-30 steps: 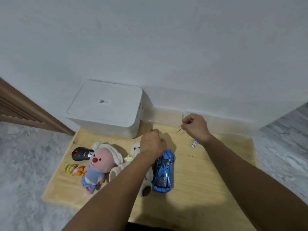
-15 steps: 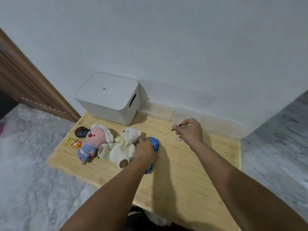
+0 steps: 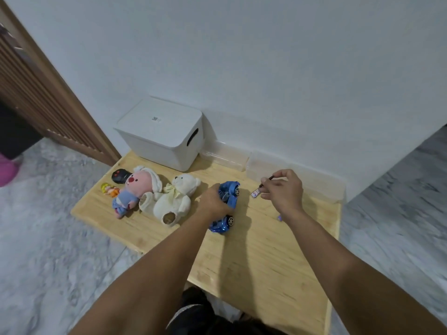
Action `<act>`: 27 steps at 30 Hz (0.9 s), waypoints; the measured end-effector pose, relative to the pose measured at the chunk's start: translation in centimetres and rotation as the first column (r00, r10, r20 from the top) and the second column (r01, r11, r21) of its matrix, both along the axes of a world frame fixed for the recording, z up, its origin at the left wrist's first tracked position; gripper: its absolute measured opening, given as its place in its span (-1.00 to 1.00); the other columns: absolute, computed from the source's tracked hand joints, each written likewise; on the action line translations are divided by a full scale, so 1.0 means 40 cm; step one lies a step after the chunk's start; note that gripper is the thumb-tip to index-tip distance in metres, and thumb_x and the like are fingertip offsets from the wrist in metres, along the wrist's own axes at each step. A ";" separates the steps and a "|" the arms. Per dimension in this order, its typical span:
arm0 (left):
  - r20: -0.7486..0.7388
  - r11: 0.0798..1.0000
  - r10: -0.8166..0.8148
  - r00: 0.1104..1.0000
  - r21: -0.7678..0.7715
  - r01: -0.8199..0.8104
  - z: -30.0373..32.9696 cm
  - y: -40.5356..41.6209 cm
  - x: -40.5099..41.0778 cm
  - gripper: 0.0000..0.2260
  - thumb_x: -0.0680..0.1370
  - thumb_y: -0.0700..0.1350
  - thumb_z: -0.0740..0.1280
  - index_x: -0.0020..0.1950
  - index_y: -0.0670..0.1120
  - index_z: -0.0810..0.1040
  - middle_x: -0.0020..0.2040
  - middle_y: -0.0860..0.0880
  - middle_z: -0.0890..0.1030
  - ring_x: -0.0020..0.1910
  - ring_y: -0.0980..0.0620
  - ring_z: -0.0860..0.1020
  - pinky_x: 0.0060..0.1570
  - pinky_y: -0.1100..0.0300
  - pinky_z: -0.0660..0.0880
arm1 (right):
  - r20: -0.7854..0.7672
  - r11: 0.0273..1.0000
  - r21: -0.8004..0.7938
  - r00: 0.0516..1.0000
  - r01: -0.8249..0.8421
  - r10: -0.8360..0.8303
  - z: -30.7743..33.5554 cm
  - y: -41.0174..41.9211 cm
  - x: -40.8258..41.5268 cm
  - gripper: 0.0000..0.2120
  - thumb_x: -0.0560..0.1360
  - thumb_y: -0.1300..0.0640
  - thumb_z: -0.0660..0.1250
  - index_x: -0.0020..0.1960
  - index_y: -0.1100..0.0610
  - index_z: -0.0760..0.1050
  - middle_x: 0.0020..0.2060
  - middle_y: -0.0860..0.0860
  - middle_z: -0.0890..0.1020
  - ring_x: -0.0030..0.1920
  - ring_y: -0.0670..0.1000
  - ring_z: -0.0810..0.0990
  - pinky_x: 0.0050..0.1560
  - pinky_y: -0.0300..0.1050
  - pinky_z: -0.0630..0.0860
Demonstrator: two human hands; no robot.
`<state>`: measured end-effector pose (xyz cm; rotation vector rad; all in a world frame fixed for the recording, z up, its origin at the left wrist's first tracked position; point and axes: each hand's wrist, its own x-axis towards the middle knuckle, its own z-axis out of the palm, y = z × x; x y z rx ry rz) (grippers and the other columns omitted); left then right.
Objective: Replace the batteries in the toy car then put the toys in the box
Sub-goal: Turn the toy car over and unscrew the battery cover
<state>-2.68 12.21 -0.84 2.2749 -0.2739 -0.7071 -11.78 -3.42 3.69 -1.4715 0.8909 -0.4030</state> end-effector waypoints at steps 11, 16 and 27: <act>-0.590 0.748 0.048 0.806 -0.513 -0.421 0.139 0.001 0.015 -0.51 0.42 -0.24 0.42 0.34 -0.23 0.45 -0.01 -0.18 0.59 -0.15 -0.11 0.59 -0.28 0.11 0.56 | 0.168 0.994 -0.108 0.985 -0.008 0.026 0.096 -0.005 0.038 -0.84 0.49 0.33 0.38 0.02 0.19 0.46 -0.21 0.16 0.62 -0.30 0.08 0.68 -0.25 -0.02 0.67; -0.673 0.671 0.056 0.737 -0.521 -0.527 0.165 0.009 0.019 -0.67 0.49 -0.11 0.34 0.21 -0.22 0.54 0.04 -0.21 0.61 -0.05 -0.19 0.57 -0.03 0.02 0.55 | 0.206 0.991 -0.129 0.977 -0.024 0.051 0.126 0.013 0.065 -0.84 0.49 0.33 0.37 0.01 0.18 0.46 -0.21 0.16 0.62 -0.28 0.10 0.69 -0.26 -0.02 0.67; -0.604 0.657 0.130 0.786 -0.542 -0.525 0.211 -0.001 0.053 -0.69 0.54 -0.07 0.30 0.23 -0.20 0.51 0.10 -0.24 0.63 0.01 -0.22 0.59 0.06 -0.07 0.56 | 0.296 0.984 -0.178 0.951 -0.034 0.086 0.185 0.041 0.120 -0.84 0.45 0.32 0.40 -0.04 0.14 0.47 -0.21 0.13 0.66 -0.24 0.06 0.69 -0.29 -0.14 0.64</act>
